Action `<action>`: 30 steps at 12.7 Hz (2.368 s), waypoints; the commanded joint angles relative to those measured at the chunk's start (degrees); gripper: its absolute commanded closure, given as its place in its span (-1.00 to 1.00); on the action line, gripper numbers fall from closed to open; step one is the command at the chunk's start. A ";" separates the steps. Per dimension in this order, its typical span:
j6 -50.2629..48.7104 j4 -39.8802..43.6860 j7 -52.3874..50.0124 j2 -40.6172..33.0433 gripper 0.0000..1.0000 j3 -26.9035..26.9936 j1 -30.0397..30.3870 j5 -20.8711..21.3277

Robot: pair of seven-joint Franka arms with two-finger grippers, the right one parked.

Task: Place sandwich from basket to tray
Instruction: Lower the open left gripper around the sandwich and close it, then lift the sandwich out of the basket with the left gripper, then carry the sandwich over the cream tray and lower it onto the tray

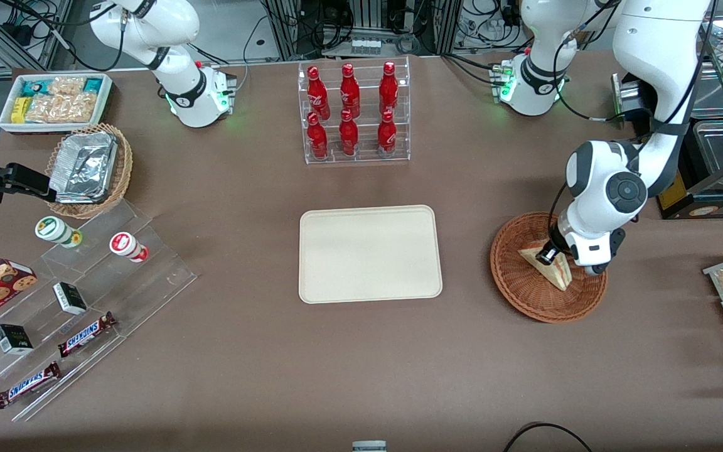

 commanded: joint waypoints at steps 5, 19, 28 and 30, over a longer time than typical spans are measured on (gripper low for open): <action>-16.12 7.92 2.95 -6.11 1.00 -0.33 -0.41 0.19; -31.90 43.61 -3.88 21.47 1.00 -19.06 -14.10 9.66; -19.76 46.53 -9.77 29.22 1.00 -18.62 -23.70 12.66; -19.76 46.79 -11.62 29.84 1.00 -18.62 -24.58 13.81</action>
